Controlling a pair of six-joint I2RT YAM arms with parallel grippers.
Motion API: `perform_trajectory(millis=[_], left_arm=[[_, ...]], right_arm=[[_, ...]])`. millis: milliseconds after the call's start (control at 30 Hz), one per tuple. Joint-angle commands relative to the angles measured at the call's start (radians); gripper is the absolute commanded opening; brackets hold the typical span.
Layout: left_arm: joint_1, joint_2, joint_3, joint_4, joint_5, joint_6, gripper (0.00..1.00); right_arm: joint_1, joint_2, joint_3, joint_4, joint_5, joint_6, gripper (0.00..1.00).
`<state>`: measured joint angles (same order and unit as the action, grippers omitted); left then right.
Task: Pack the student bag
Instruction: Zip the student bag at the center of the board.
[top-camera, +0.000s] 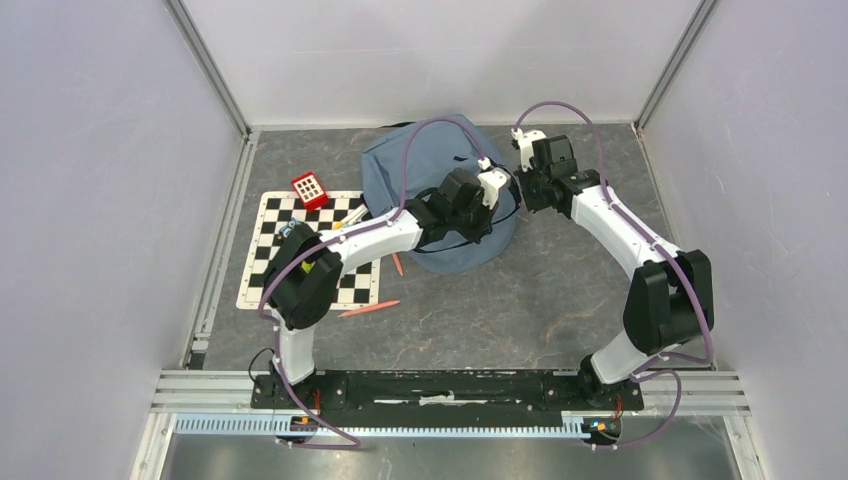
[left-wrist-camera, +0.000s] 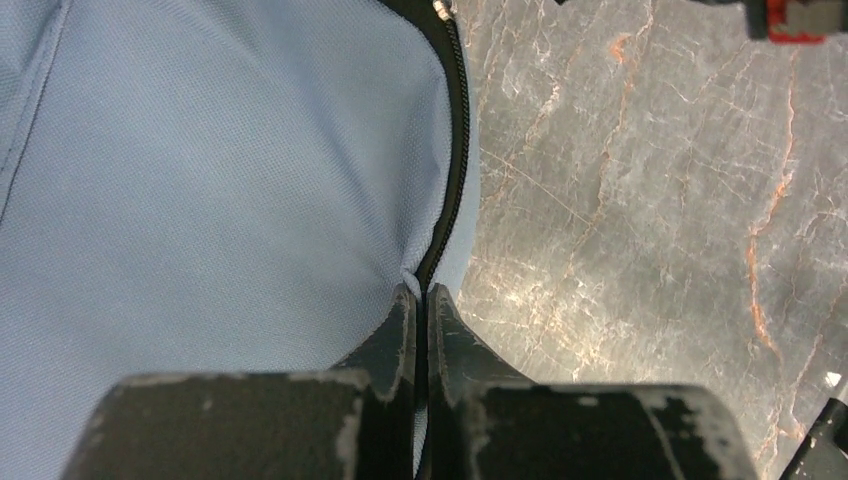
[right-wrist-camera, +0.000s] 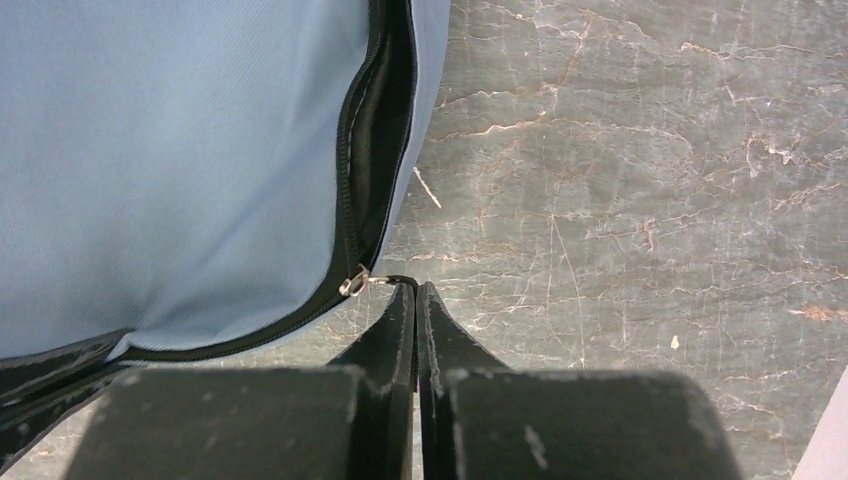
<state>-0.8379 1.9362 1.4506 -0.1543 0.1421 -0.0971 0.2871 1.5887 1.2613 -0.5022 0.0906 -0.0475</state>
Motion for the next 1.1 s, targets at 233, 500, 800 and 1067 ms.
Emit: perform_trajectory(millis=[233,500,800,1067], left_arm=[[-0.037,-0.151,-0.153,-0.101,0.080,0.032,0.02],[-0.040,-0.177,-0.184,-0.126,0.071,0.050,0.02],[-0.039,-0.058,0.030,-0.086,0.041,-0.019,0.58],[-0.040,0.101,0.204,-0.100,0.048,0.002,0.65]], right_arm=[[-0.020,0.066,0.078,0.156,0.129,-0.022,0.00],[-0.020,0.110,0.137,0.168,0.120,-0.031,0.00],[-0.020,0.050,0.091,0.122,-0.088,-0.012,0.00],[-0.019,-0.012,0.027,0.104,-0.129,-0.003,0.00]])
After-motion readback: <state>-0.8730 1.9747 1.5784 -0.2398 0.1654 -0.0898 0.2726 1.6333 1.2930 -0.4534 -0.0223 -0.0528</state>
